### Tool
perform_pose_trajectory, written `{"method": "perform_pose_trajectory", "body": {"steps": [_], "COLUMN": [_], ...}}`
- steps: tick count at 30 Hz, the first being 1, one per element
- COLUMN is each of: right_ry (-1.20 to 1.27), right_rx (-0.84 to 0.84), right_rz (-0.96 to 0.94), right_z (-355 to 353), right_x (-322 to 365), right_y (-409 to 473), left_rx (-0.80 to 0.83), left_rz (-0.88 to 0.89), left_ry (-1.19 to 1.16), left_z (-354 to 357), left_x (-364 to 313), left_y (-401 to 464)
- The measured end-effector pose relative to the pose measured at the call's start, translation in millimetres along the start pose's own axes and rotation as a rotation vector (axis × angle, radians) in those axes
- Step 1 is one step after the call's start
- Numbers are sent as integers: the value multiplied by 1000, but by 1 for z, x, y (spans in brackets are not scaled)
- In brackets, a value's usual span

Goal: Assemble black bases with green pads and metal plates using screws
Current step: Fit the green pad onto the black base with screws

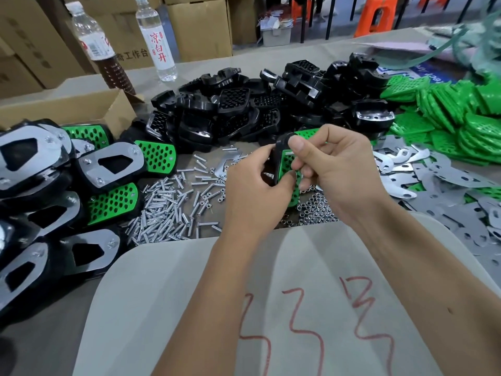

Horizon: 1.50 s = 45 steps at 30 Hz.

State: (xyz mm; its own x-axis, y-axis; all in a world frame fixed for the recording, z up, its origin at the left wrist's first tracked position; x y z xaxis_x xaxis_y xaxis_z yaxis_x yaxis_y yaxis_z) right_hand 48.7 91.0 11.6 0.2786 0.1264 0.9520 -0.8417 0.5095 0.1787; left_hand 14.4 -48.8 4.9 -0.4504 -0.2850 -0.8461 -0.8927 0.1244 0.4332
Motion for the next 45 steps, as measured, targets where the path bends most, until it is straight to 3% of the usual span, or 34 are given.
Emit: {"method": "perform_pose_trajectory", "body": {"steps": [3,7,13,19,24,28,35,39,43,45], "right_ry": [92,28,-175,137,0,129,-113,-136,-314,-475], "right_rx": [72,84,75,79,80,31,122,35,-103,-150], "right_rz": [64,76,-105,210,89,234,-80,-49,-119,-199], "right_z": [1,-4,0,-7,-4,-6,-1,-3,-9,-10], "right_x": [-2,-3,3,-6,-5,-10,-2,-9,-15,-18], "right_y": [-1,1,-5,1,2,2,1,3,4,2], "left_rx": [-3,-29,-25,23,17,27,53,51,-200,-291], "left_rz": [-4,-56,-55,7,6,35,50,-113,-466,-554], "left_ry": [-29,-87,-90,-47,-59,-38,-62,-143,-343,-433], "left_z": [-2,-4,-4,-2,-3,-4,-4,-10,-34,-44], "left_x": [1,6,8,5,6,3,0,8,31,38], "left_y": [1,2,3,2,3,1,1,5,15,19]}}
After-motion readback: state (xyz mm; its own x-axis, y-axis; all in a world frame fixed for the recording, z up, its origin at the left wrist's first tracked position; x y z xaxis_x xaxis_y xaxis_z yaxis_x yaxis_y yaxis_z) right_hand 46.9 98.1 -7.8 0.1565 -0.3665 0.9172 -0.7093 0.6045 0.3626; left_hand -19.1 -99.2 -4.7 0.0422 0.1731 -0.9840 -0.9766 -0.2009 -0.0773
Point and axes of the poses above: each hand's wrist, its own y-axis towards the middle knuckle, its own z-axis out of the palm, x = y × z, the point moved 4 cm from there along y, towards the middle knuckle, and after that the axes turned 10 degrees about -x, right-handed, at the moved point
